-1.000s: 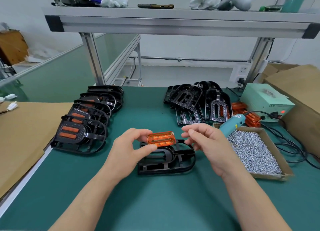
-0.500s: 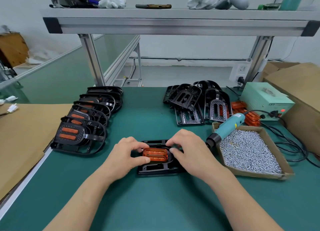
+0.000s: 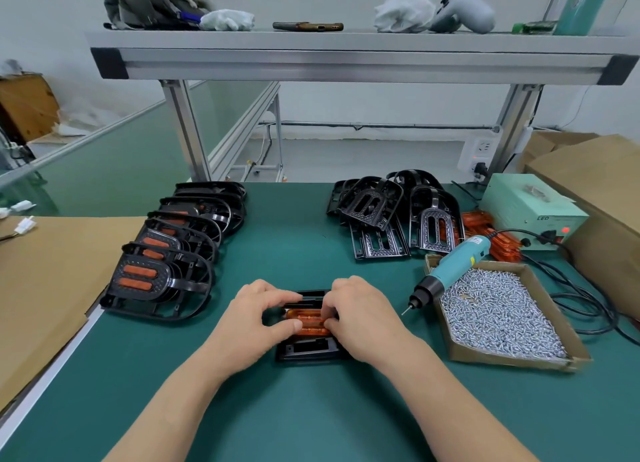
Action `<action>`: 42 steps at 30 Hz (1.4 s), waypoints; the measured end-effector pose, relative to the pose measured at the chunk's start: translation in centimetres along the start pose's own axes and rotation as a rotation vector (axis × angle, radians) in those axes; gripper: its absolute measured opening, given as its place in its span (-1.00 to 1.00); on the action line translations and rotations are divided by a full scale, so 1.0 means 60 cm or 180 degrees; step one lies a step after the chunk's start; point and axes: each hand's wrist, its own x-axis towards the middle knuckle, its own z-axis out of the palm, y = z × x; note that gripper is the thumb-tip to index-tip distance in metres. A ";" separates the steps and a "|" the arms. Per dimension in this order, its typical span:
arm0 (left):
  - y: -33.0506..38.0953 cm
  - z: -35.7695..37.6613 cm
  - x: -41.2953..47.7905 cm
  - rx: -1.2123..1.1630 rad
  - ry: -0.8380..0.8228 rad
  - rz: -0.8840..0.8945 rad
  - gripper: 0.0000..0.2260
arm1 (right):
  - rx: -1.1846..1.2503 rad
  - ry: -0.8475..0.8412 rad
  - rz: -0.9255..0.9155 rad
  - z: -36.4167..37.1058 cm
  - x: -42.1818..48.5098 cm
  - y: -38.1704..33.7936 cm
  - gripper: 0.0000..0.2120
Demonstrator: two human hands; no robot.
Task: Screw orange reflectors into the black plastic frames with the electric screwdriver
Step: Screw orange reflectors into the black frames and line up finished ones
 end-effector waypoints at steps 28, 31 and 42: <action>0.006 0.017 0.016 -0.0884 0.0081 -0.0975 -0.73 | -0.0430 0.0049 -0.0370 0.005 0.003 0.002 -0.87; 0.007 0.023 0.021 -0.0867 0.0134 -0.1124 -0.76 | -0.0376 0.0024 -0.0228 0.005 0.003 0.003 -0.85; 0.018 0.011 0.005 -0.0582 0.0159 -0.0830 -0.70 | -0.0359 0.0252 -0.0302 0.016 0.004 0.004 -0.88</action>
